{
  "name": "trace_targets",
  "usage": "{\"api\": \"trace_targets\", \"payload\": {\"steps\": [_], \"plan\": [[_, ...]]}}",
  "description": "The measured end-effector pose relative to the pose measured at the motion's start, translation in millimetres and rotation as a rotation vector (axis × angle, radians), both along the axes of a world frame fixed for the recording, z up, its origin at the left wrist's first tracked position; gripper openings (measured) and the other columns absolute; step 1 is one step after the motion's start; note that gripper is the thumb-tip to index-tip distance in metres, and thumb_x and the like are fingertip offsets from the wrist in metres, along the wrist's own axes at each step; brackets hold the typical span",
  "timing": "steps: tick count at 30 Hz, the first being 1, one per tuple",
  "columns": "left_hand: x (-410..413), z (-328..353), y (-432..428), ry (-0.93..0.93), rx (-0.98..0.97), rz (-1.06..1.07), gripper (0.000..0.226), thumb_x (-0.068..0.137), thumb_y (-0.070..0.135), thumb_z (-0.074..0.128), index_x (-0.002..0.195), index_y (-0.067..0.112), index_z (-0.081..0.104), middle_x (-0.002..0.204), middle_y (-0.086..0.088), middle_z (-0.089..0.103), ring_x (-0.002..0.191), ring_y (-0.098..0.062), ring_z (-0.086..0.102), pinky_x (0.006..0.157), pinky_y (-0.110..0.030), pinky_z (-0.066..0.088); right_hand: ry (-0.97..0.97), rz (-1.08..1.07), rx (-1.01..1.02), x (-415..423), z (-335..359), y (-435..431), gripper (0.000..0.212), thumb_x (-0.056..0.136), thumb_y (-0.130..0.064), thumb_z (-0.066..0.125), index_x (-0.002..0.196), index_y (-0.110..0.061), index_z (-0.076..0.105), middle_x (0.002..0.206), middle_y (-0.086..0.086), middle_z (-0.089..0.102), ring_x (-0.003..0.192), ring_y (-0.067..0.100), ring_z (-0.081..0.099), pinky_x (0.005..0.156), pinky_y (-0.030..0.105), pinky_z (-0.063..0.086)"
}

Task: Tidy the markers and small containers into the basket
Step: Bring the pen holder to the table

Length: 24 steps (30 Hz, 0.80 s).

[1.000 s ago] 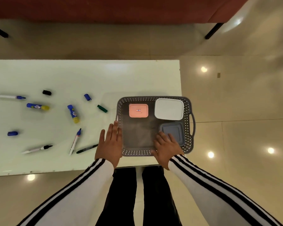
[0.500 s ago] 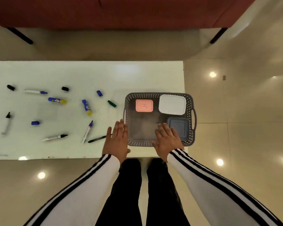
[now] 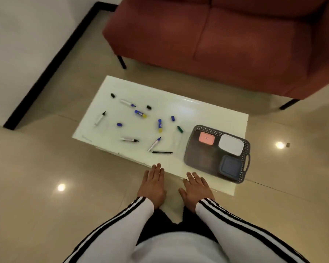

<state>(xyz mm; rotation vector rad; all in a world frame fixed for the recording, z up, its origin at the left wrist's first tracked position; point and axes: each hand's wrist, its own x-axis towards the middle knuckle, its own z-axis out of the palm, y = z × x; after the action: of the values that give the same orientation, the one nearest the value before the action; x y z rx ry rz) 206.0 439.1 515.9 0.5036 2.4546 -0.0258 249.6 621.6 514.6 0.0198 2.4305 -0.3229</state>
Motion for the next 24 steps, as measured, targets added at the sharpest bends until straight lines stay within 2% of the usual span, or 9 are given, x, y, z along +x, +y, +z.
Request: {"api": "trace_targets", "payload": {"steps": [6, 13, 17, 24], "plan": [[-5, 1, -100, 0.056, 0.044, 0.051, 0.083, 0.096, 0.042, 0.046, 0.154, 0.006, -0.001, 0.163, -0.012, -0.01, 0.15, -0.028, -0.01, 0.121, -0.047, 0.0, 0.016, 0.065, 0.072, -15, 5, -80, 0.059, 0.101, -0.051, 0.024, 0.151, -0.021, 0.032, 0.164, 0.003, 0.012, 0.151, 0.022, 0.003, 0.122, 0.044, 0.005], [-5, -8, -230, 0.01, 0.005, 0.003, 0.082, 0.096, 0.041, 0.046, 0.155, 0.006, 0.001, 0.163, -0.012, -0.007, 0.15, -0.028, -0.008, 0.121, -0.046, -0.002, 0.039, -0.112, 0.101, -14, 12, -188, 0.058, 0.101, -0.051, 0.025, 0.151, -0.023, 0.031, 0.164, 0.001, 0.015, 0.151, 0.021, 0.007, 0.121, 0.042, 0.008], [3, -9, -253, -0.008, 0.004, -0.049, 0.083, 0.096, 0.042, 0.046, 0.154, 0.006, -0.001, 0.163, -0.012, -0.008, 0.15, -0.028, -0.01, 0.121, -0.047, -0.002, 0.024, -0.19, 0.111, 6, 13, -207, 0.058, 0.101, -0.052, 0.024, 0.151, -0.024, 0.03, 0.164, 0.001, 0.015, 0.151, 0.02, 0.008, 0.121, 0.041, 0.009], [36, -7, -219, -0.009, 0.042, -0.127, 0.083, 0.095, 0.041, 0.046, 0.154, 0.007, -0.002, 0.163, -0.011, -0.009, 0.15, -0.027, -0.011, 0.121, -0.046, -0.002, 0.023, -0.271, 0.154, 59, 15, -179, 0.06, 0.099, -0.053, 0.027, 0.151, -0.024, 0.03, 0.163, 0.002, 0.016, 0.151, 0.021, 0.008, 0.121, 0.042, 0.01]]}}
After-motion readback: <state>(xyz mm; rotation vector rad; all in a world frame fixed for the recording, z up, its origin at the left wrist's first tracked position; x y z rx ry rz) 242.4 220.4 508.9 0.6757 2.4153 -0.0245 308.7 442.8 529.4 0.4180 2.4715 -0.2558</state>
